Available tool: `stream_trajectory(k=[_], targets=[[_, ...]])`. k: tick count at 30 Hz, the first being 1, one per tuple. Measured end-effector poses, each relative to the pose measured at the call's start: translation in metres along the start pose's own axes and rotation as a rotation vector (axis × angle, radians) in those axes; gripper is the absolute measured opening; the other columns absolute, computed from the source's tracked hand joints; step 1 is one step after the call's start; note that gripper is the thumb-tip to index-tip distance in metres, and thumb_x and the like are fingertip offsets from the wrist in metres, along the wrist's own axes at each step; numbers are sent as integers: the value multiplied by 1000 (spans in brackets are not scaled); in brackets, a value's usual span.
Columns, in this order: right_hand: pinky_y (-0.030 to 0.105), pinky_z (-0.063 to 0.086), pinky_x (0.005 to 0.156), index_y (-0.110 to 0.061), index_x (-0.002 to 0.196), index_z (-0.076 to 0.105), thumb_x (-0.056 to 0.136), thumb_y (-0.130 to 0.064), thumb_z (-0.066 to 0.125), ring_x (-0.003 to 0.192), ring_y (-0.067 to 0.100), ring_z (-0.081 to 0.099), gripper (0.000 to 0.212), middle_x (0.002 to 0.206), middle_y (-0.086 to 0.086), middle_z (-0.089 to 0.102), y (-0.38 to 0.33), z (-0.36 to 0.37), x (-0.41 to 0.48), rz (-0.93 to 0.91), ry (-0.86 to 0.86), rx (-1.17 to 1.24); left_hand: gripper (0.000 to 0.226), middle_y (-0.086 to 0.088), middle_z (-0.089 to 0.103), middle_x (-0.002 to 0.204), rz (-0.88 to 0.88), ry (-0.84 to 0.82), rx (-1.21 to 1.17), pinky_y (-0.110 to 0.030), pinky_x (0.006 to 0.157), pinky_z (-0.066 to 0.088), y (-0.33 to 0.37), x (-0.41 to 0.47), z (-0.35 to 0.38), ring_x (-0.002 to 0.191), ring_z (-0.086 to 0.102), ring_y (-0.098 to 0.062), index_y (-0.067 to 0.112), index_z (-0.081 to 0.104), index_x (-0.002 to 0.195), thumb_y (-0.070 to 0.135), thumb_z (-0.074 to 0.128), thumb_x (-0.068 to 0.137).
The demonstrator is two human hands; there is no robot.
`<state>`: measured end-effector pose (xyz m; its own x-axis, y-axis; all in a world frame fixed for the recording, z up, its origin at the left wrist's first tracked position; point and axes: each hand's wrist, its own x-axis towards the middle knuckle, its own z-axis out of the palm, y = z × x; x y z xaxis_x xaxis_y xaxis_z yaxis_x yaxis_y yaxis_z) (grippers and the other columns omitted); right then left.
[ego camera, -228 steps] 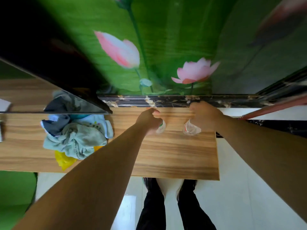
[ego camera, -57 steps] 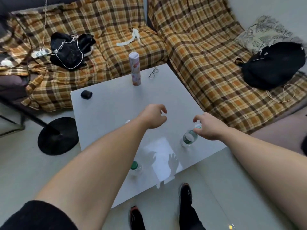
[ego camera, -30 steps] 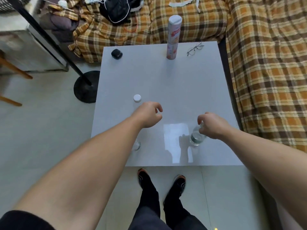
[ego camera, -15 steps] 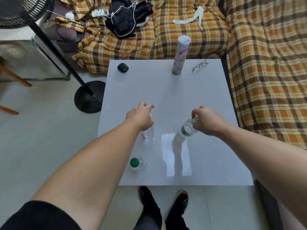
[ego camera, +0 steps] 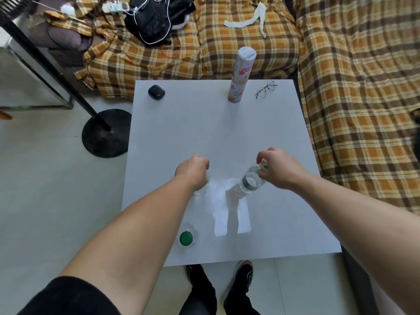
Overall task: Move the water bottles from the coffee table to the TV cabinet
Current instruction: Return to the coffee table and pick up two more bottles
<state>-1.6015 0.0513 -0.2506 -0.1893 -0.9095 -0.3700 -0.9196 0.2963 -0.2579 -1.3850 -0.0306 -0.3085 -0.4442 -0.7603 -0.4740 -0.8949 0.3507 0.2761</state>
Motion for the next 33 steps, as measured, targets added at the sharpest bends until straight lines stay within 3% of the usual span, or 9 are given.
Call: stream_trajectory(k=[9,13,19,25,30,33], targets=[[32,42,69,-17,107,62,84,-21,61,88,29,54,23,110,7,55,-16,-31,9,-112,19,-33,25,-8,48,115,-114,149,-123,-31,68,42,-4,-26,-18,87,55,-29,17,57,107,10,49,84],[33,44,70,-17,104,63,83,-19,62,86,28,52,22,107,8,54,-31,-58,20,-253,43,-47,22,-6,48,111,-191,269,-195,-30,69,40,7,-49,-50,84,49,-26,20,58,106,19,56,84],[33,46,69,-18,103,63,83,-26,65,83,26,55,21,104,5,51,-57,-85,18,-512,56,-92,28,-7,52,113,-317,447,-259,-31,81,40,45,-107,-69,102,54,-27,21,63,106,32,62,80],[28,49,62,-22,100,63,84,-27,64,79,20,56,17,102,2,50,-55,-106,-17,-685,35,-77,18,-3,53,101,-472,645,-276,-31,74,43,110,-172,-78,88,53,-21,21,64,90,35,64,79],[35,52,64,-22,96,64,80,-31,60,79,22,58,19,96,2,60,-98,-138,-65,-964,93,-275,13,1,50,98,-596,732,-298,-34,76,47,135,-260,-89,88,53,-22,27,59,81,40,61,80],[33,47,65,-26,94,62,75,-33,60,83,23,56,20,91,-2,55,-147,-138,-131,-1216,111,-274,14,1,49,99,-702,725,-280,-35,76,47,145,-328,-81,90,54,-25,25,59,87,37,58,81]])
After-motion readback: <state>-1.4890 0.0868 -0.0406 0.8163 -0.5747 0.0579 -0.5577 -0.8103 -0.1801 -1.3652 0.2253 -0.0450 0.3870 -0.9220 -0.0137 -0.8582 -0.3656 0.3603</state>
